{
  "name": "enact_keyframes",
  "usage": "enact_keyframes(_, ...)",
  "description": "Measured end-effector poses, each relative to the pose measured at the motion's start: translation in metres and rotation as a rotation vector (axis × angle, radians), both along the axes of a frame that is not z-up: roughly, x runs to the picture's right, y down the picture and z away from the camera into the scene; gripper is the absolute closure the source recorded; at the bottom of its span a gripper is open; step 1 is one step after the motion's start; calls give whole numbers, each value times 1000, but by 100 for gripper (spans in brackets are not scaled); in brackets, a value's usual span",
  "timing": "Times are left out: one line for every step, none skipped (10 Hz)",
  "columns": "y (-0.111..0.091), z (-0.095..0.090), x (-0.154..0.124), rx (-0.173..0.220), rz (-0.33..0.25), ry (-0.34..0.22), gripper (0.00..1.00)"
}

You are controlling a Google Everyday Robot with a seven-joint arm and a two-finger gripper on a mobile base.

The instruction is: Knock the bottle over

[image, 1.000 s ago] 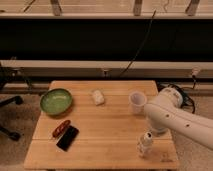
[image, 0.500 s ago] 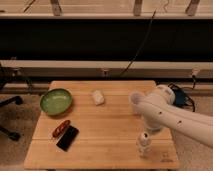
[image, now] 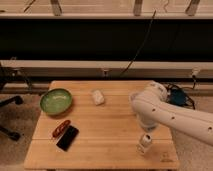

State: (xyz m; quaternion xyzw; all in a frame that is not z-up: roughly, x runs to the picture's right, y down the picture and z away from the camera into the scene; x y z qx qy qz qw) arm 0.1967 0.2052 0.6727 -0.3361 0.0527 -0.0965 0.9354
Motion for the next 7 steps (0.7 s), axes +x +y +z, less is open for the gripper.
enact_keyframes(6, -6, 2, -20, 2, 7, 100)
enact_keyframes(13, -13, 0, -35, 4, 7, 100)
enact_keyframes(25, -25, -1, -54, 9, 14, 100)
enact_keyframes(34, -34, -1, -68, 15, 22, 100)
enact_keyframes(42, -43, 0, -79, 22, 33, 100)
enact_keyframes(46, -47, 0, -88, 26, 36, 100)
enact_keyframes(51, -52, 1, -97, 37, 39, 100)
